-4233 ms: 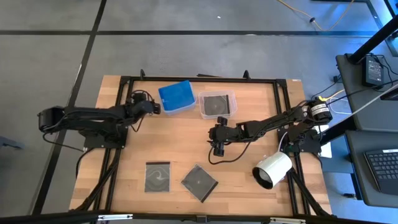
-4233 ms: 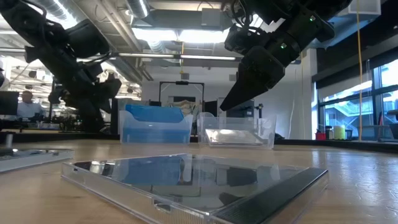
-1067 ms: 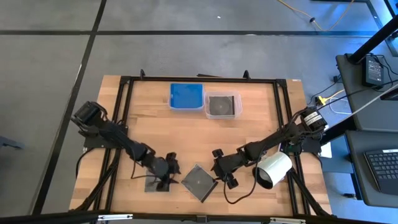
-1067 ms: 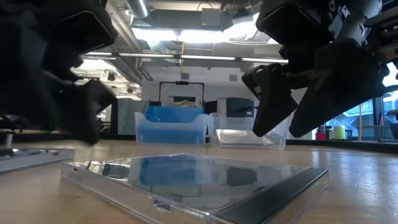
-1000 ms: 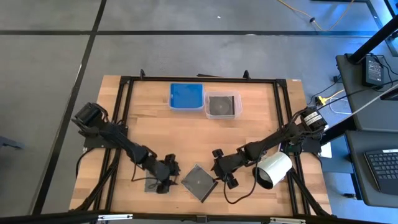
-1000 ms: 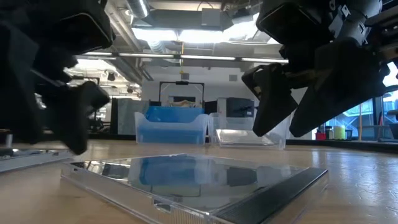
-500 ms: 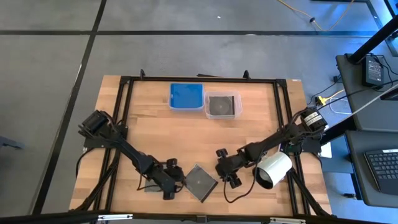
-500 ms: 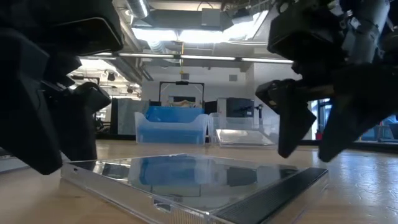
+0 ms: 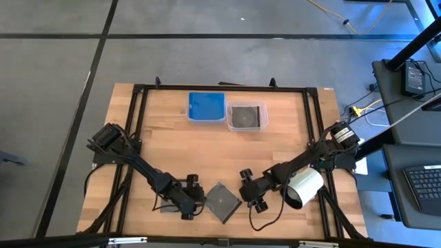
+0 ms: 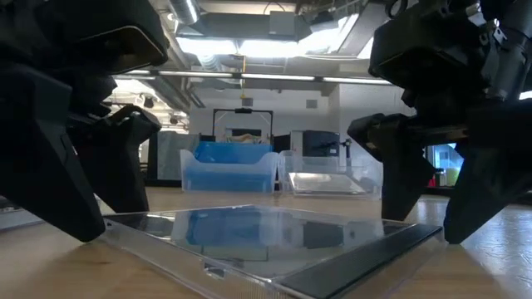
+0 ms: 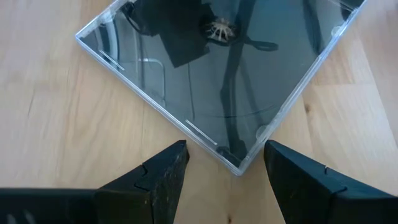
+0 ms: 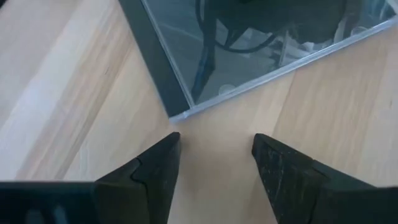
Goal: Pick & place jewel cases by type
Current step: Put the right black CD case into the transparent bin
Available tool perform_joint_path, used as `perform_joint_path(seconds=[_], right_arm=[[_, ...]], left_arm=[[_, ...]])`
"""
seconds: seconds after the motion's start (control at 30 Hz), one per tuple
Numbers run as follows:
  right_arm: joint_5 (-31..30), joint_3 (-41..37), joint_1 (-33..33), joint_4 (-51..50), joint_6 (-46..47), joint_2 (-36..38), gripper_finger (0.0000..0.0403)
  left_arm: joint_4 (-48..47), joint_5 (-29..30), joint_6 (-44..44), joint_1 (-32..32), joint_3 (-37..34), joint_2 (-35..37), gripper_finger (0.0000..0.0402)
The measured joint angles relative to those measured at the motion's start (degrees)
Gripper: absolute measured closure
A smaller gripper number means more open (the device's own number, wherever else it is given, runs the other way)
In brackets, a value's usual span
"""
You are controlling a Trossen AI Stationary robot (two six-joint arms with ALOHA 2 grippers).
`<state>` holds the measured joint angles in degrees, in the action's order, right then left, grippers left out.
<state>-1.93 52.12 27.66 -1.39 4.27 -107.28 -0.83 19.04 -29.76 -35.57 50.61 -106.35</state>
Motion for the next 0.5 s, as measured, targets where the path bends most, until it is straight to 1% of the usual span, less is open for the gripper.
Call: perform_joint_path(seconds=[0.1, 0.27, 0.37, 0.5], right_arm=[[0.0, 0.0, 0.0, 0.7, 0.1, -0.1, 0.0193], [-0.1, 0.0, 0.0, 1.8, 0.1, -0.3, 0.0193], [-0.1, 0.0, 0.0, 1.8, 0.1, -0.4, 0.0193], [-0.2, -0.1, 0.0, 1.8, 1.0, -0.4, 0.0193]], left_arm=[[-0.4, -0.1, -0.6, 0.1, 0.0, 0.0, 0.0187], [3.4, -0.1, -1.2, 0.0, -0.3, 0.1, 0.0187], [4.2, -0.8, -1.7, -0.5, -0.4, 0.2, 0.0187], [4.0, 0.7, -2.2, -0.7, -0.3, 0.2, 0.0187]])
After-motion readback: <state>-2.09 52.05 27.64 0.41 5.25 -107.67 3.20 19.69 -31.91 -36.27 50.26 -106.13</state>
